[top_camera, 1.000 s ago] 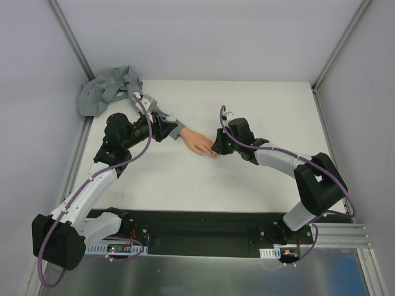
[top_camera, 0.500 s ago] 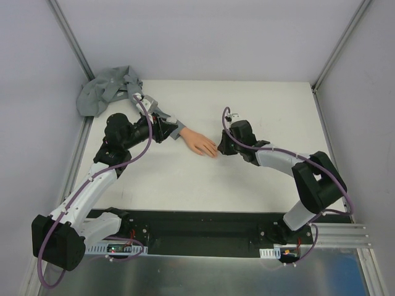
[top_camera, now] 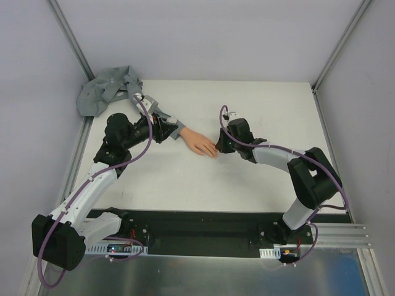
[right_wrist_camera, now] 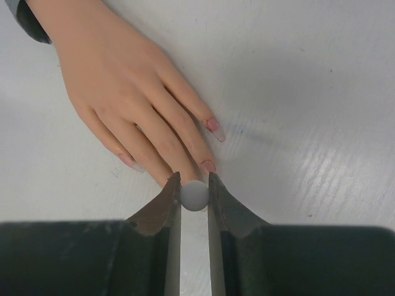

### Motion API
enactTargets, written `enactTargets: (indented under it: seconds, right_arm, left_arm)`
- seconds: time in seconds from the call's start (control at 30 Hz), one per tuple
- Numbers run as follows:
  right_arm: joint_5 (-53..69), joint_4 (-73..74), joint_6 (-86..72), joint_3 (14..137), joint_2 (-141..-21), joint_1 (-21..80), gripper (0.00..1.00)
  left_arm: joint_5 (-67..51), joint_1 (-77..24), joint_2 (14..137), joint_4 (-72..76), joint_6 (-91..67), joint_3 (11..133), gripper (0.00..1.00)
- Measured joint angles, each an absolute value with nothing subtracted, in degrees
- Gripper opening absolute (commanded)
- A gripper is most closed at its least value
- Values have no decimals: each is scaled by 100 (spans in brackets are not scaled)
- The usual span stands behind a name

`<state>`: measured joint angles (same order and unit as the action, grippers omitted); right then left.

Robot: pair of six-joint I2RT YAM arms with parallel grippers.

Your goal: Paint the nails

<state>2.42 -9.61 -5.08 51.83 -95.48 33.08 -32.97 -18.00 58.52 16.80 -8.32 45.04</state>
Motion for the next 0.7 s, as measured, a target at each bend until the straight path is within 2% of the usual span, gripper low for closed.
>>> enactTargets:
  seconds: [0.7]
  right_arm:
    - [242, -958, -508, 5345, -9821, 3308, 0]
  left_arm:
    - [-3304, -1800, 5852, 1680, -834, 4504, 0]
